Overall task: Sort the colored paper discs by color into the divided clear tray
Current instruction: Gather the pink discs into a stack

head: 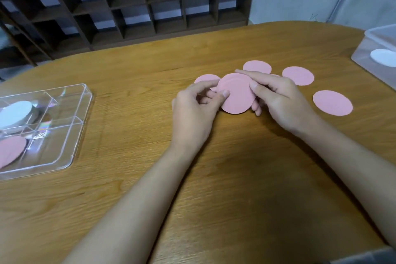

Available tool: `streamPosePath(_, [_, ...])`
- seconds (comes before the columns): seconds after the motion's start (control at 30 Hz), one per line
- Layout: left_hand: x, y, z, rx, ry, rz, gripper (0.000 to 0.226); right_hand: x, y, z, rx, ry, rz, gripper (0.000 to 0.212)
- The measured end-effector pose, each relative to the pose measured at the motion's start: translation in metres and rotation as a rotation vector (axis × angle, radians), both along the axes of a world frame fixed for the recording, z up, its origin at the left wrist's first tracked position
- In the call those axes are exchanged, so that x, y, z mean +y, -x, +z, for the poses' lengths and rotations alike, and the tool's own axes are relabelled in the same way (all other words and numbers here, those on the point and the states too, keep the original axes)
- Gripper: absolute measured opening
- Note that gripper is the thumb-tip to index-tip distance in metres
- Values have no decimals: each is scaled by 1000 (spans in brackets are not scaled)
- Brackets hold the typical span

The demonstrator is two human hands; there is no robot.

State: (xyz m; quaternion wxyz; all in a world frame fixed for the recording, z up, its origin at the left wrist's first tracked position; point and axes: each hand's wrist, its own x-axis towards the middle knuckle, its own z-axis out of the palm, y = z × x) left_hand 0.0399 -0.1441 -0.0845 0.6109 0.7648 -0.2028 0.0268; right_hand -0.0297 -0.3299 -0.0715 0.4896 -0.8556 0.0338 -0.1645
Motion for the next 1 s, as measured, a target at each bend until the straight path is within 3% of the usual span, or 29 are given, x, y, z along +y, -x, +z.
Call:
streamPosePath(0.23, [1,4,5,-26,-18,50,12,3,6,4,24,192,34,41])
streamPosePath(0.3, [2,3,6,-126,-87,37,11,2,6,7,5,271,4,41])
streamPosePath(0.4, [7,-7,5,-371,-327,-3,33,-5,5,7,-32,295,-61,40])
streamPosePath(0.47, [12,-16,4,-426,-551,-73,55,-9,4,5,-33,262,-109,39])
streamPosePath(0.57, [15,-18,6,-312,-864,-171,82,-14,1,2,-20,237,-147,39])
streamPosePath(0.63, [15,-16,5,-266,-967,-182,91,-15,1,1,-26,227,-154,39])
streamPosePath(0.83, [15,-9,11,-341,-849,-22,64,-19,1,0,-10,190,-165,38])
streamPosePath(1.0, [17,-8,14,-399,-774,-21,38,-18,0,0,-8,210,-160,38])
